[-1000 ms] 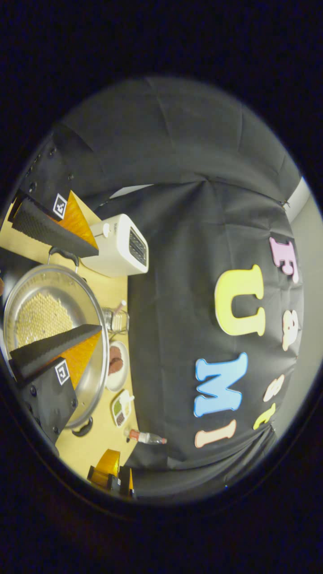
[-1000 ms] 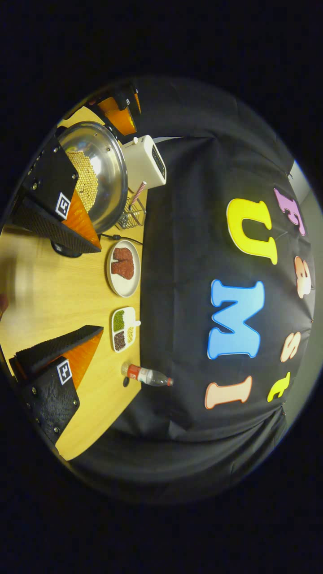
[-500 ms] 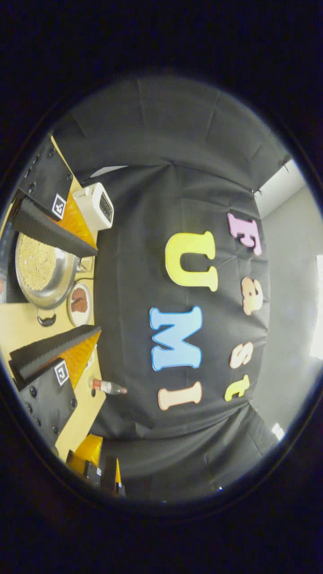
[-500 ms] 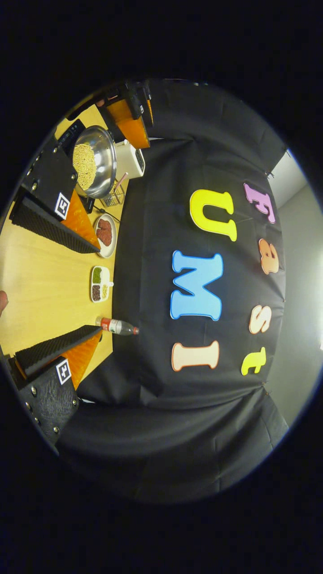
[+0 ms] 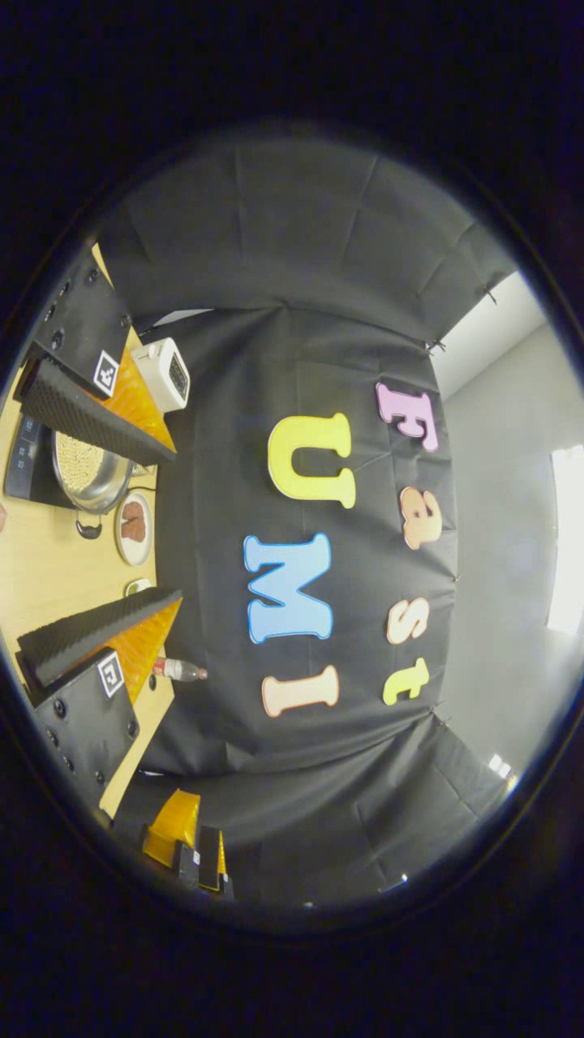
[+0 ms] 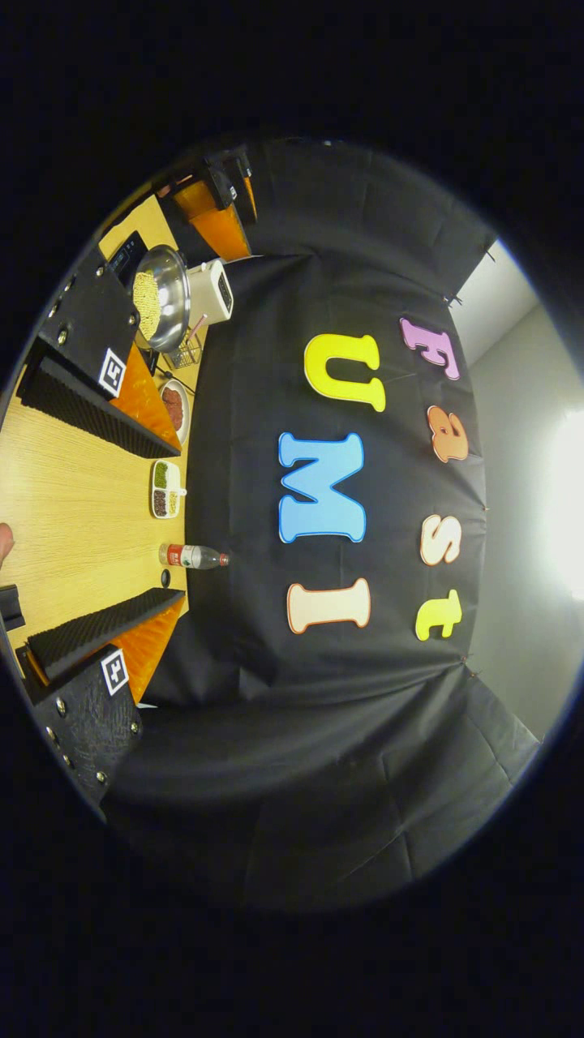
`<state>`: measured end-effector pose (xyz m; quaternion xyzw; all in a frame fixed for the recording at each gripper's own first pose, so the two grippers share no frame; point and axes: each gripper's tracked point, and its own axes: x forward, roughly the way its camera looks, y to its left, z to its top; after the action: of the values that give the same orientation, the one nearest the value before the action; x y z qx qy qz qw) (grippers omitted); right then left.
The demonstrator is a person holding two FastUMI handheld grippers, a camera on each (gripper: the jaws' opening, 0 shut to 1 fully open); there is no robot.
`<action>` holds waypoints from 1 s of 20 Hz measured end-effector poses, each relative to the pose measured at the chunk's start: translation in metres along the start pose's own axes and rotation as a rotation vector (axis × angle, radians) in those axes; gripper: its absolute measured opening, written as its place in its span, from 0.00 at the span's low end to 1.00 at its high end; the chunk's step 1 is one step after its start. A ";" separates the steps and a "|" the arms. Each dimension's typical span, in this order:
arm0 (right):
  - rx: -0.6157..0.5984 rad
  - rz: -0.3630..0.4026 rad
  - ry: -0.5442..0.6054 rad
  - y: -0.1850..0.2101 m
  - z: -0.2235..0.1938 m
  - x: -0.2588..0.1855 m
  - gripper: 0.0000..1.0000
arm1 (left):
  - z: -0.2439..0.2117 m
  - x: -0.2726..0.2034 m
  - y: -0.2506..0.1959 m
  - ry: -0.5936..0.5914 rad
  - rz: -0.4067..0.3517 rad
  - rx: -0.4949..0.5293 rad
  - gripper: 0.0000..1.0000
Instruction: First push the handle of the pot to place it horizontally, then grasp the pot with both hands and set it on the induction cooktop.
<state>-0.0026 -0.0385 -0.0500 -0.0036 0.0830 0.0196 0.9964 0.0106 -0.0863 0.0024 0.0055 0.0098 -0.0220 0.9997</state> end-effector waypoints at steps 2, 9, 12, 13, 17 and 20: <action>0.020 -0.014 -0.013 0.002 0.006 -0.008 0.97 | 0.007 -0.009 0.006 -0.012 -0.007 0.011 0.98; 0.008 -0.011 -0.046 0.026 0.017 -0.026 0.97 | 0.009 -0.034 0.034 -0.019 0.002 0.009 1.00; 0.008 0.006 -0.042 0.038 0.018 -0.030 0.97 | 0.011 -0.038 0.041 -0.022 0.003 0.000 0.96; 0.003 0.007 -0.044 0.039 0.019 -0.030 0.97 | 0.011 -0.039 0.042 -0.022 0.005 -0.007 0.94; -0.017 0.009 -0.058 0.044 0.025 -0.031 0.97 | 0.014 -0.042 0.048 -0.033 0.011 -0.018 0.94; -0.013 0.009 -0.061 0.044 0.026 -0.032 0.97 | 0.017 -0.044 0.050 -0.038 0.012 -0.018 0.94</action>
<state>-0.0316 0.0048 -0.0191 -0.0093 0.0527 0.0246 0.9983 -0.0305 -0.0344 0.0207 -0.0036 -0.0090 -0.0159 0.9998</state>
